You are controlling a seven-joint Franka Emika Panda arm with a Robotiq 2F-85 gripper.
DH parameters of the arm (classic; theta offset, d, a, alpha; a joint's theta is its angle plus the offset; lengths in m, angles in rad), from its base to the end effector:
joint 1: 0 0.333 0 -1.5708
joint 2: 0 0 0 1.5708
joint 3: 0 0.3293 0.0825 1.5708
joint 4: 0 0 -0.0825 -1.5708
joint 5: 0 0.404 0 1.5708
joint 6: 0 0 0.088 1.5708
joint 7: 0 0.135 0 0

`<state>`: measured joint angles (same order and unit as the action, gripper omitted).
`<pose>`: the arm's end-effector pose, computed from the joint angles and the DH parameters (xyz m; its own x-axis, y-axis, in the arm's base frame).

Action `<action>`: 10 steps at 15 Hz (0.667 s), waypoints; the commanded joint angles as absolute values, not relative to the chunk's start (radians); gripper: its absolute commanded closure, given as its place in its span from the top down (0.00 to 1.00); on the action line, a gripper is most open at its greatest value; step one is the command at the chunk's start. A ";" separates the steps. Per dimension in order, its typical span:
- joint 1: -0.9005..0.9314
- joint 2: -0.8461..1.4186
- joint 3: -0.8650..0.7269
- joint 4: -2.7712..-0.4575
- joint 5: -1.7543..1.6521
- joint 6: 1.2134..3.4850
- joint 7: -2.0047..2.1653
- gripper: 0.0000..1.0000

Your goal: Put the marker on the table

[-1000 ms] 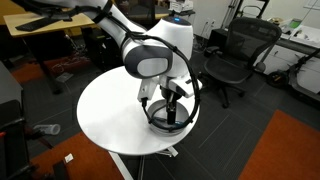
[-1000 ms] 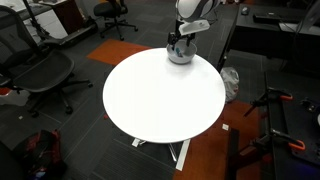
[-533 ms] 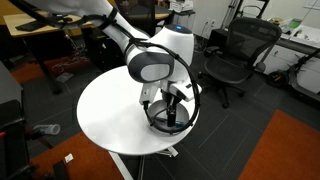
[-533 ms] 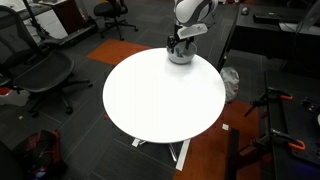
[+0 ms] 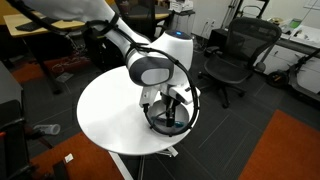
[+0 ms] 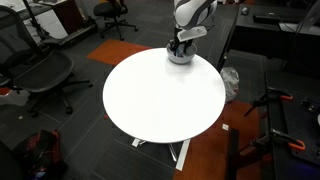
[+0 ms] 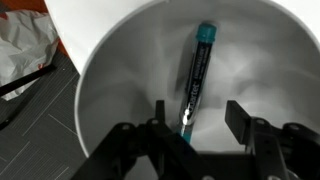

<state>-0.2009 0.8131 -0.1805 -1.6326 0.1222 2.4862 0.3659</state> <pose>0.6674 -0.2536 0.1184 0.7075 -0.7031 0.0716 -0.7060 -0.7077 0.0274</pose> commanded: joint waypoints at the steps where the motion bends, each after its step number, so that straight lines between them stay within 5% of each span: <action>1: -0.197 0.828 -0.188 -1.595 0.141 2.447 0.371 0.34; 5: -0.195 0.829 -0.189 -1.592 0.138 2.444 0.368 0.03; 10: -0.184 0.771 -0.194 -1.633 0.130 2.433 0.365 0.05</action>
